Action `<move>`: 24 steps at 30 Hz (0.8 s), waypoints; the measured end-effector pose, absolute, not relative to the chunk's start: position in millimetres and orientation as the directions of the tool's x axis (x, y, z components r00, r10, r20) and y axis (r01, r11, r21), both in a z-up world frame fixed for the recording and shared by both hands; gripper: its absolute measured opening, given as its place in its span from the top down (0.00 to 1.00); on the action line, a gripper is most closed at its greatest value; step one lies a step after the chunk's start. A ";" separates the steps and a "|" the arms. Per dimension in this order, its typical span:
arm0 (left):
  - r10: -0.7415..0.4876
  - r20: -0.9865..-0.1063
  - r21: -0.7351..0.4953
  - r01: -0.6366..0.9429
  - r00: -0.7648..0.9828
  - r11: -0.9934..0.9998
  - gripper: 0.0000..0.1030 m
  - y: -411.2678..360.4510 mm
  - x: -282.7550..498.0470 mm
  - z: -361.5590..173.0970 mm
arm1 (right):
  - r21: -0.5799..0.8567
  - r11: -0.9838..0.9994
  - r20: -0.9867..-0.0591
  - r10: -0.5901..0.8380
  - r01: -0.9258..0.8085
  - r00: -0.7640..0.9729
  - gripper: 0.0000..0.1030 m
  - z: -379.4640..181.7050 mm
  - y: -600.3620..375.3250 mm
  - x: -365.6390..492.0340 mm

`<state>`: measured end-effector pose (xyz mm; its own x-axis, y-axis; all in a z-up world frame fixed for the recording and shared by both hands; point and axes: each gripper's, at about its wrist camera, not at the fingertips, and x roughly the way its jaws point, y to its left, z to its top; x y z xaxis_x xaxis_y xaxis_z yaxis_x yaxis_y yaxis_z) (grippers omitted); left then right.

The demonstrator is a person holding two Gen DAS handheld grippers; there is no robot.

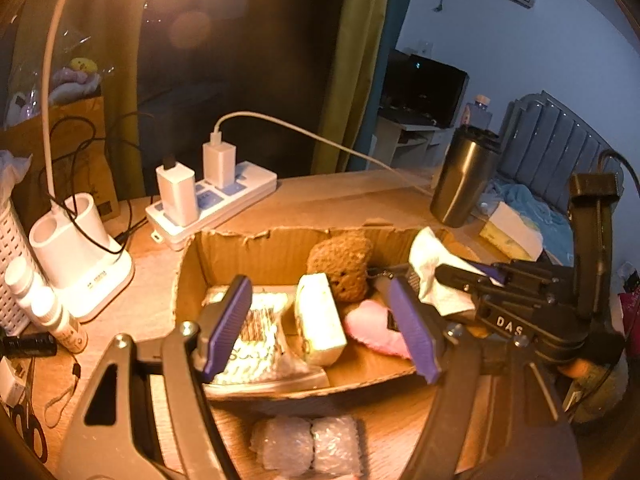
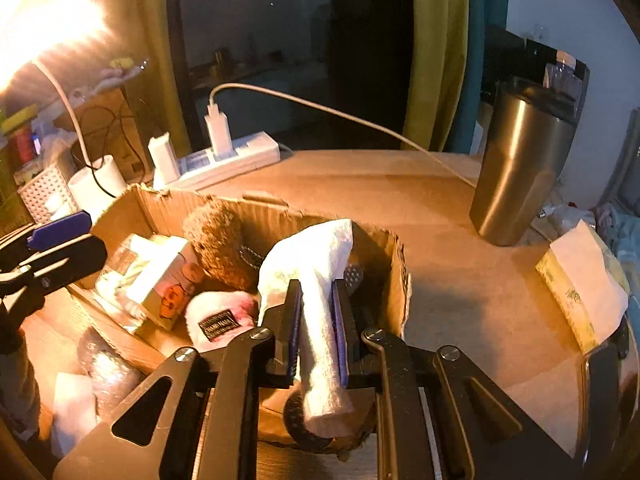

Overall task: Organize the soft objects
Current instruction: 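Lower the paper towel into the box and open the right tool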

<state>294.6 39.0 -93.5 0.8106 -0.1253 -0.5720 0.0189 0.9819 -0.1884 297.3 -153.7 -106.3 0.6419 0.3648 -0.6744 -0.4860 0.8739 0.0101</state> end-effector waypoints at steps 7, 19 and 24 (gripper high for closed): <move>-0.115 -0.584 -0.181 0.009 0.804 0.983 0.30 38.5 296.4 -96.6 | 0.018 0.867 -0.653 0.387 -0.499 0.650 0.59 -98.5 -156.2 292.0; -0.086 -0.558 -0.170 -0.012 0.826 0.985 0.30 43.6 280.1 -84.2 | 0.013 0.875 -0.611 0.390 -0.484 0.689 0.58 -79.1 -171.8 275.3; -0.073 -0.542 -0.167 -0.022 0.837 0.986 0.30 47.8 267.2 -77.5 | 0.009 0.876 -0.595 0.392 -0.482 0.702 0.58 -70.8 -176.8 260.7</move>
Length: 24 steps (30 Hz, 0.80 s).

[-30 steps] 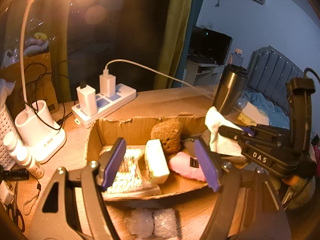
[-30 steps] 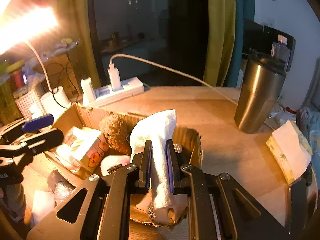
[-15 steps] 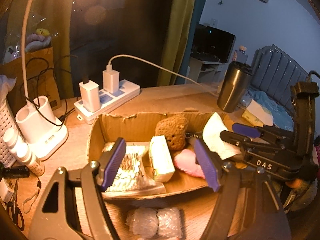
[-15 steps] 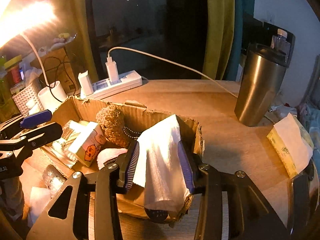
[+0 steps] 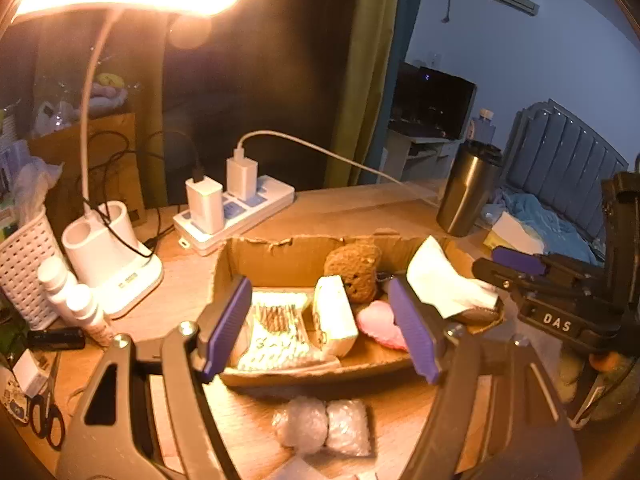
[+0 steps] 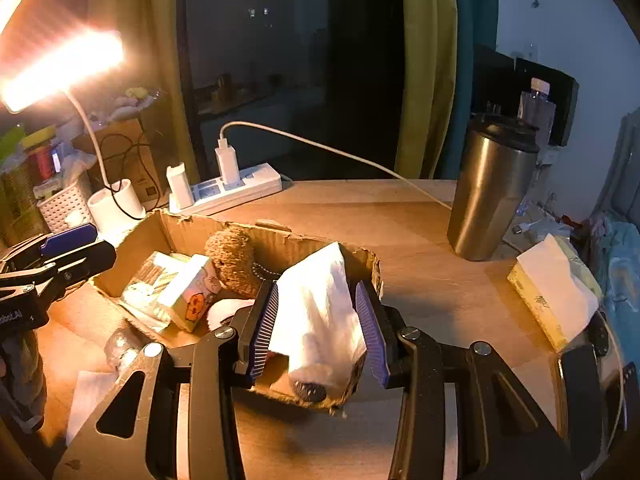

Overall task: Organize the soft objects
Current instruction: 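Lower the paper towel into the box and open the right tool, then move both open tools back to the bubble wrap and remaining paper towel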

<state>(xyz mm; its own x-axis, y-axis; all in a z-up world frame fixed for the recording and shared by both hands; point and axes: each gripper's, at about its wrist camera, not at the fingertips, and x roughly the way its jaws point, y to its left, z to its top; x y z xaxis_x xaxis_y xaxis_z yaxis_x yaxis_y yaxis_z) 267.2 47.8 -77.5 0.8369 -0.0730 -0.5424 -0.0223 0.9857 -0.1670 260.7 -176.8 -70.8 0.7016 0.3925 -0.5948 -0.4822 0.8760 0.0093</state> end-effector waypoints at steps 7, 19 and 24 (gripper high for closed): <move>-0.063 -0.517 -0.160 -0.024 0.854 0.987 0.29 47.3 245.1 -68.7 | 0.009 0.866 -0.562 0.418 -0.500 0.714 0.47 -55.8 -177.5 235.2; -0.070 -0.480 -0.154 -0.006 0.875 0.988 0.20 40.3 204.6 -60.4 | -0.007 0.846 -0.525 0.451 -0.534 0.722 0.45 -39.4 -171.4 188.5; -0.067 -0.480 -0.150 -0.006 0.874 0.989 0.19 40.3 189.6 -62.0 | -0.007 0.837 -0.521 0.464 -0.547 0.717 0.44 -40.2 -168.2 170.5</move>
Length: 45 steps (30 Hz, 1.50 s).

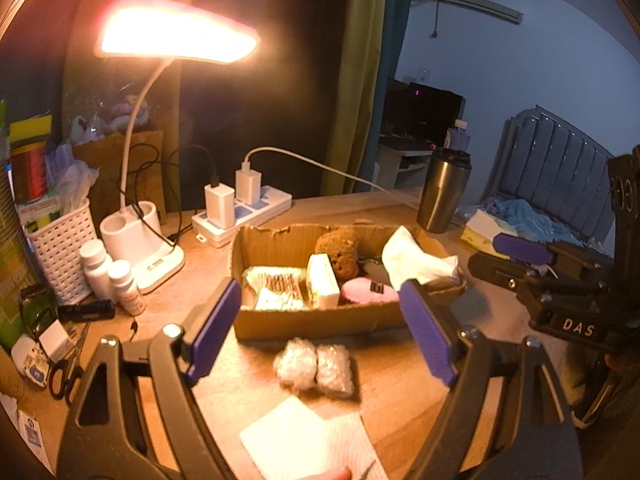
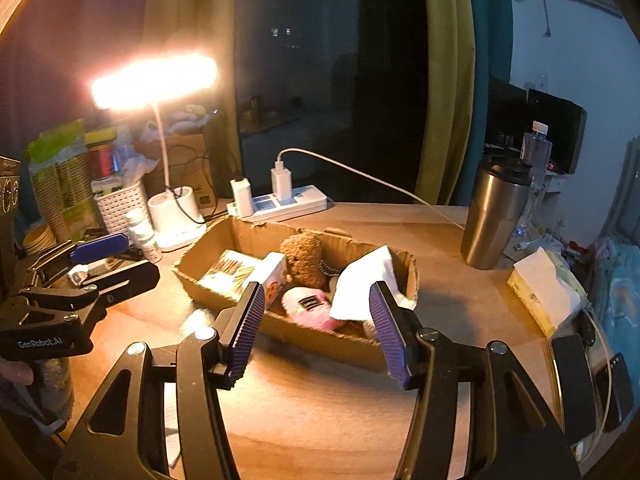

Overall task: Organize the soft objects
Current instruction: 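Move both open tools back to the bubble wrap and remaining paper towel, then grasp the white paper towel with the left tool while the right tool grasps a bubble-wrap bundle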

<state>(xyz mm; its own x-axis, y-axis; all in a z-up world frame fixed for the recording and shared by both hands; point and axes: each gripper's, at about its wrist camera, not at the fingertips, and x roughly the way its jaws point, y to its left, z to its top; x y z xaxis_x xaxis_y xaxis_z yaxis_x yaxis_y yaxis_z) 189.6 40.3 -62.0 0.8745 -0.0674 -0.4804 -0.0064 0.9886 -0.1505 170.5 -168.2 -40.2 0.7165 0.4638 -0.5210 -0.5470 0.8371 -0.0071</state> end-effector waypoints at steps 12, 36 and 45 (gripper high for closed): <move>-0.053 -0.502 -0.146 -0.025 0.863 0.989 0.19 36.3 154.1 -77.6 | 0.000 0.812 -0.537 0.492 -0.584 0.685 0.43 -57.6 -160.8 137.1; 0.035 -0.700 -0.040 -0.088 0.714 0.995 0.19 11.1 154.5 -148.5 | 0.088 0.832 -0.573 0.492 -0.548 0.655 0.42 -100.8 -196.9 130.1; 0.086 -0.776 0.036 -0.092 0.624 0.995 0.19 10.0 163.8 -172.9 | 0.115 0.829 -0.580 0.503 -0.547 0.641 0.42 -107.4 -198.4 139.8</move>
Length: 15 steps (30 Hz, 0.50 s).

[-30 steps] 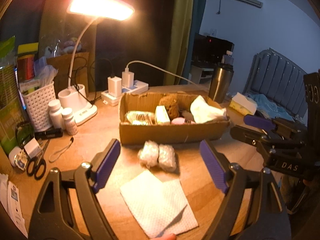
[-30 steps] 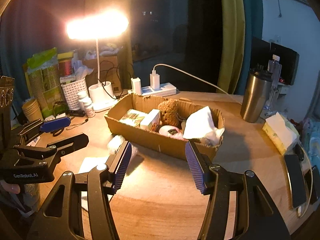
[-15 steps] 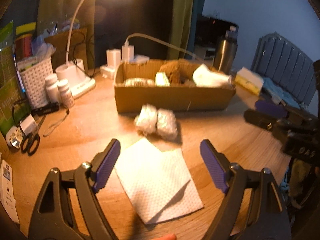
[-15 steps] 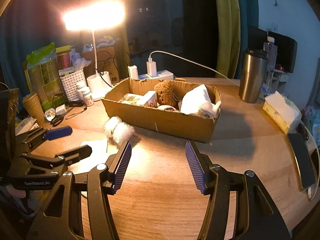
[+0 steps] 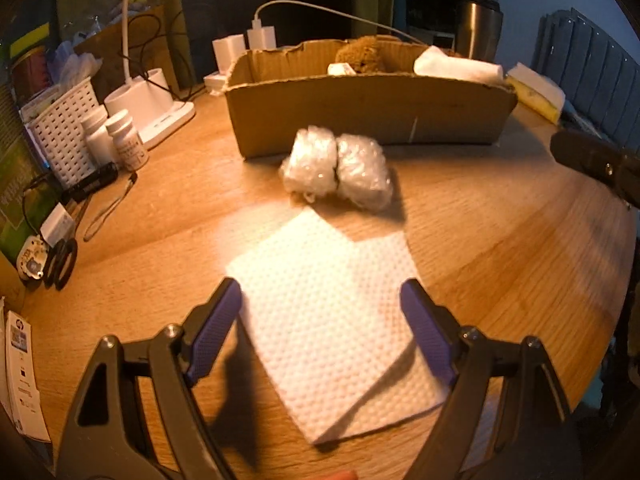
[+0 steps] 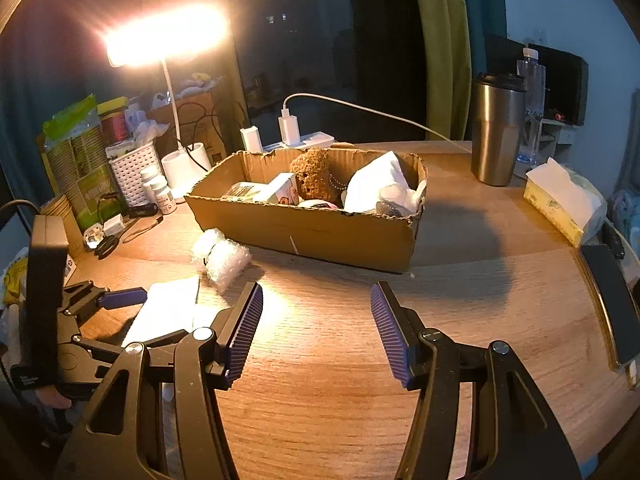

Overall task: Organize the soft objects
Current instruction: 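Grasp the white paper towel with the left tool while the right tool grasps a bubble-wrap bundle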

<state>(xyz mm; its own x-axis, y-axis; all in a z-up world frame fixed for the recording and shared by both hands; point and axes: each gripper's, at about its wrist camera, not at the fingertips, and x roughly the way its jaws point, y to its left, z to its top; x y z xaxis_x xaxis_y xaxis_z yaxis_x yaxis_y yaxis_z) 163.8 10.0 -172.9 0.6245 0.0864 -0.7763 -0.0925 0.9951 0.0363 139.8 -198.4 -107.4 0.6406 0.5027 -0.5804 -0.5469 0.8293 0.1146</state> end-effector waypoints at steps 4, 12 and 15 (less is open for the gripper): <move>0.075 -0.781 0.035 -0.076 0.620 0.997 0.21 10.6 164.1 -174.4 | 0.117 0.830 -0.586 0.501 -0.545 0.637 0.42 -108.7 -198.2 144.2; -0.015 -0.766 0.014 0.039 0.643 0.999 0.74 -3.4 158.4 -170.3 | 0.109 0.824 -0.603 0.500 -0.557 0.622 0.42 -110.7 -186.3 150.6; -0.038 -0.760 -0.001 0.057 0.649 0.998 0.84 -4.0 156.1 -169.1 | 0.094 0.816 -0.614 0.499 -0.570 0.612 0.42 -111.1 -176.4 151.0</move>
<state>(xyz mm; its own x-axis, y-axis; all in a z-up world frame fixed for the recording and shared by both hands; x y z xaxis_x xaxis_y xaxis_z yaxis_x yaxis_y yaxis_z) 156.1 -4.0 -169.1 0.6487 -0.0383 -0.7601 0.0573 0.9984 -0.0014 151.0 -176.4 -111.1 0.6118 0.4986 -0.6141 -0.5702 0.8160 0.0945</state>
